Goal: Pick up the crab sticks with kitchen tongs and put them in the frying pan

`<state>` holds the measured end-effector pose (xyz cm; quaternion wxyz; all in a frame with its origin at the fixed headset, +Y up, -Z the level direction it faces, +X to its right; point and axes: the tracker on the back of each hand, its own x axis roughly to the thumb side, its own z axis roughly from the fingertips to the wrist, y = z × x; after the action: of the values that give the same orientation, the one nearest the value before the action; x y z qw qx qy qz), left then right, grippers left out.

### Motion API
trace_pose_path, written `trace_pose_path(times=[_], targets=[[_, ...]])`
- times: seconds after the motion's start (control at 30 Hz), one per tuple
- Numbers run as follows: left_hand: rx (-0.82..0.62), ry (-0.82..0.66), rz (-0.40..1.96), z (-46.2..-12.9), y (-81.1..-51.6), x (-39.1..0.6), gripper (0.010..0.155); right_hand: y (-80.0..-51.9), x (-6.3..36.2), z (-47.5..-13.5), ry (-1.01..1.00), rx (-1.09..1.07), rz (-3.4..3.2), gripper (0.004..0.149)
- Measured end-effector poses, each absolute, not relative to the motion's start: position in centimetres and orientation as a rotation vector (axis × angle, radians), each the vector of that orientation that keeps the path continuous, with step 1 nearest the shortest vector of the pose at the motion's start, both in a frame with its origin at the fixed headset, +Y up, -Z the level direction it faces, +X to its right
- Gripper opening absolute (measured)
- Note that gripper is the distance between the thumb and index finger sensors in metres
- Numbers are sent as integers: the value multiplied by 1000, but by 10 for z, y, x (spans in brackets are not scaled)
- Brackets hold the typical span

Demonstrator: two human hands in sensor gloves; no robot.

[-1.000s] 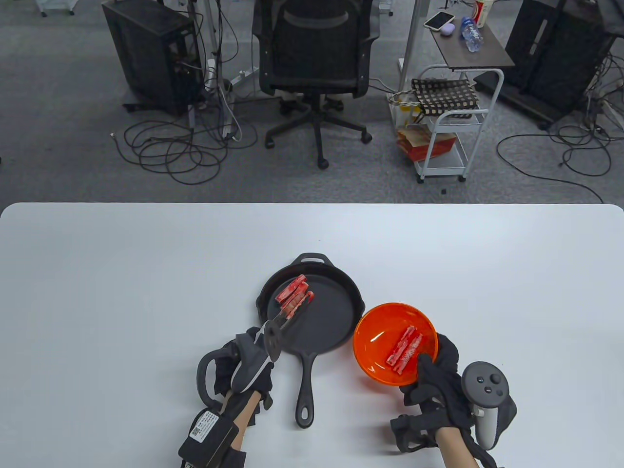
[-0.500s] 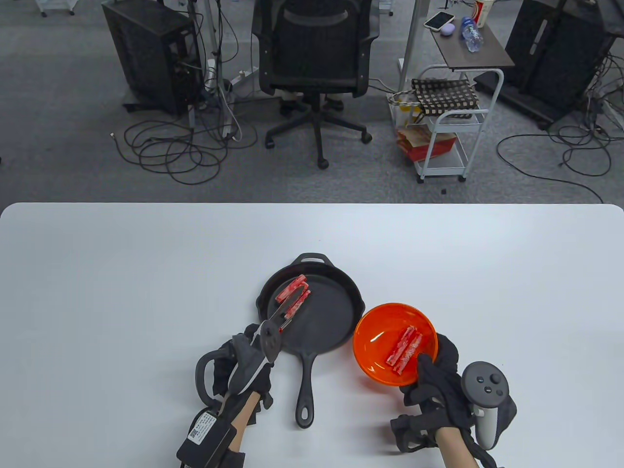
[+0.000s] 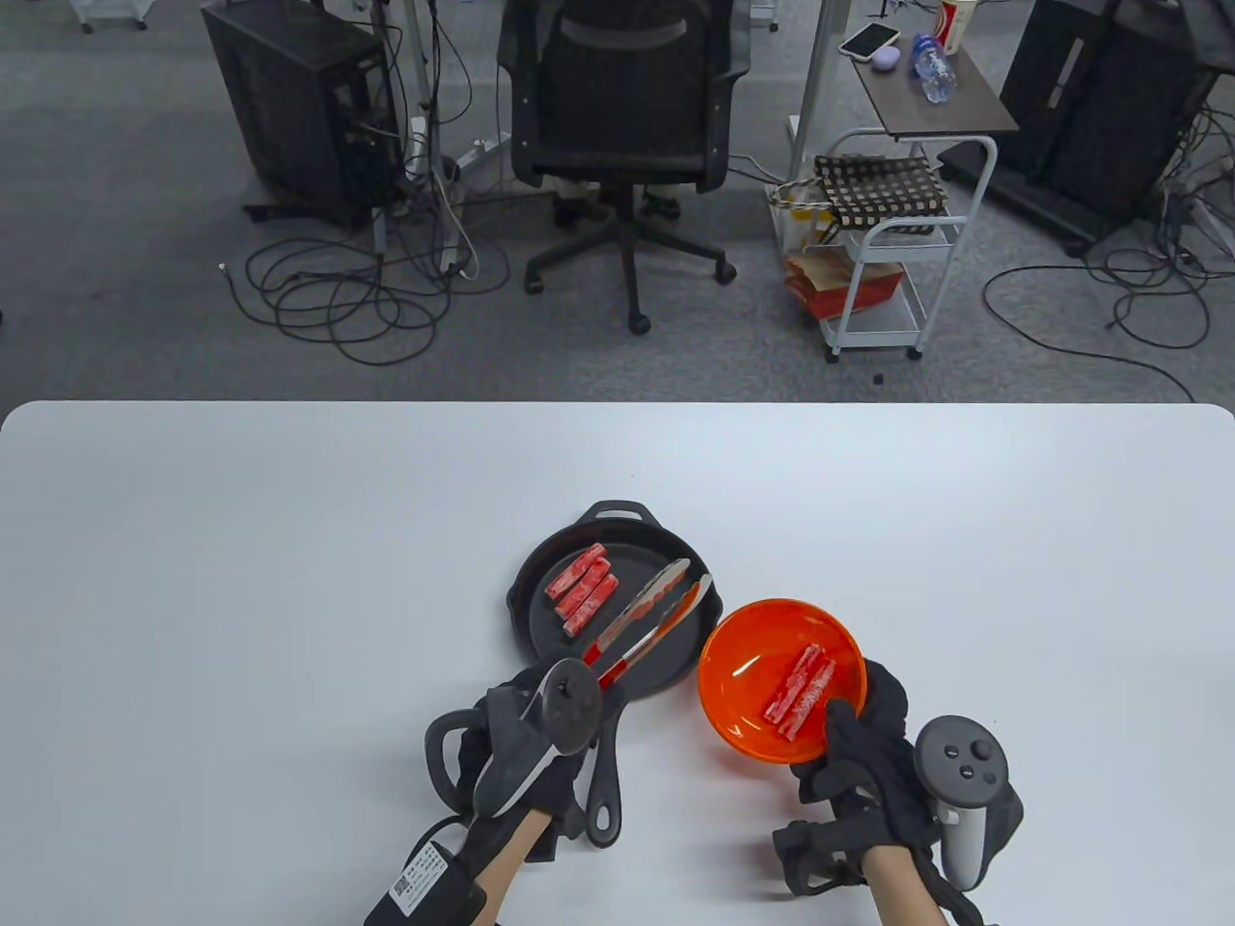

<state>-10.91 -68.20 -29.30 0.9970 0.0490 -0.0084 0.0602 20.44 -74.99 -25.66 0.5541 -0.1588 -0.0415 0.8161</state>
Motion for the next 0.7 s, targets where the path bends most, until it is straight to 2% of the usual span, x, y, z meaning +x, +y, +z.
trace_pose_path(times=[0.7], targets=[[16, -230, 90, -265, -690, -56, 80, -750, 205, -257, -102, -358, 1918, 60]])
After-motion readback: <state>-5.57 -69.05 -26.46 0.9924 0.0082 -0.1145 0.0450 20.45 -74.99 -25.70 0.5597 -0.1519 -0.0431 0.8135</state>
